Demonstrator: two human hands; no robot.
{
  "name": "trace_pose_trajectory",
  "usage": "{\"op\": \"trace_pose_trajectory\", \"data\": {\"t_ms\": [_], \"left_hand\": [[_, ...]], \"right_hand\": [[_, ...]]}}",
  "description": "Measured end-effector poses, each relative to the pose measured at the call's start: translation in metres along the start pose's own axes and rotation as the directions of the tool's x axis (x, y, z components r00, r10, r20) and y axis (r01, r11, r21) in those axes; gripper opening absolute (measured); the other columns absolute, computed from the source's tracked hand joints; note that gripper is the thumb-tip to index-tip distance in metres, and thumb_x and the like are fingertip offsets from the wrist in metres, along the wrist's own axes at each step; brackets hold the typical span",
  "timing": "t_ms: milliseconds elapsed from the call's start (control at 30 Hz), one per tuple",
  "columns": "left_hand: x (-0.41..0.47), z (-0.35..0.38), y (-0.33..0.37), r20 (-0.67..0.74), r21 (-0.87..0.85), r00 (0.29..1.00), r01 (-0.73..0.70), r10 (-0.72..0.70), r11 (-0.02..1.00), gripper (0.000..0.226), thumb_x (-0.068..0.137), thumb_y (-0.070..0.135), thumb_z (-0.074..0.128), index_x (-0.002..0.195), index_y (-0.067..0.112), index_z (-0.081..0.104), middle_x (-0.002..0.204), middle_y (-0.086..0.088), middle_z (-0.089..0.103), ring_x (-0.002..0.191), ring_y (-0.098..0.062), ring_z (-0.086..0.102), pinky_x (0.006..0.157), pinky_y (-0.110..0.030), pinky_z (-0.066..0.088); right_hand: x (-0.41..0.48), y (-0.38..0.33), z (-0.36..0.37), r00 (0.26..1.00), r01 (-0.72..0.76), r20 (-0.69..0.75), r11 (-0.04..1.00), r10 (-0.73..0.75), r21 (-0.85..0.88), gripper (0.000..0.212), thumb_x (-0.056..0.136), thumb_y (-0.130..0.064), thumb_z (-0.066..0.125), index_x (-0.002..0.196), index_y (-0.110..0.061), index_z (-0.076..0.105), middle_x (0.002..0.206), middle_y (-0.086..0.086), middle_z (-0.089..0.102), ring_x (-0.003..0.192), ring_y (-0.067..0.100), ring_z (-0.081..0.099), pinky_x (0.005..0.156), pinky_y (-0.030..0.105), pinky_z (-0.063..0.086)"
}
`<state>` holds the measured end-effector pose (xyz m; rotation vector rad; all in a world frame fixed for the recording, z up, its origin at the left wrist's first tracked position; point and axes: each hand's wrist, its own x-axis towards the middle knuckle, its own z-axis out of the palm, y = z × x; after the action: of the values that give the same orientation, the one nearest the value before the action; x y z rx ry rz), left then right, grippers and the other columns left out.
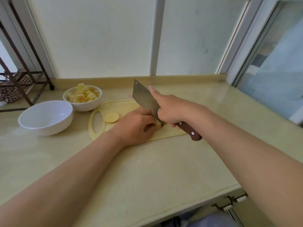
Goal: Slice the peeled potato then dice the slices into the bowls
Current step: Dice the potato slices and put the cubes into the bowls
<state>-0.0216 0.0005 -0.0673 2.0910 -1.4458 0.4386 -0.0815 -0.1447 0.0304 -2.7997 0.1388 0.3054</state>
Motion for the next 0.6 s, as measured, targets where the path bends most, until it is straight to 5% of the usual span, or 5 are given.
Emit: {"op": "trace_pose_trajectory", "data": {"t_ms": [400, 600], "left_hand": [[0.001, 0.001, -0.002, -0.027, -0.036, 1.0, -0.011, 0.01, 0.999, 0.007, 0.083, 0.016, 0.071, 0.085, 0.01, 0.075, 0.089, -0.002, 0.065, 0.08, -0.019, 0.058, 0.073, -0.027, 0.049], [0.001, 0.001, -0.003, -0.009, -0.029, 1.0, -0.004, 0.004, 1.0, 0.009, 0.083, 0.016, 0.07, 0.089, 0.011, 0.076, 0.091, -0.003, 0.066, 0.082, -0.022, 0.06, 0.075, -0.033, 0.052]], "right_hand": [[-0.024, 0.012, -0.008, 0.998, 0.023, -0.049, 0.999, -0.025, -0.035, 0.09, 0.098, -0.007, 0.037, 0.155, -0.063, -0.003, 0.115, 0.007, 0.057, 0.056, 0.024, 0.071, 0.054, 0.043, 0.064], [-0.031, 0.011, -0.004, 0.998, 0.043, -0.047, 0.996, -0.046, -0.075, 0.089, 0.099, -0.008, 0.037, 0.155, -0.062, -0.005, 0.092, 0.004, 0.062, 0.054, 0.022, 0.069, 0.055, 0.038, 0.063]]}}
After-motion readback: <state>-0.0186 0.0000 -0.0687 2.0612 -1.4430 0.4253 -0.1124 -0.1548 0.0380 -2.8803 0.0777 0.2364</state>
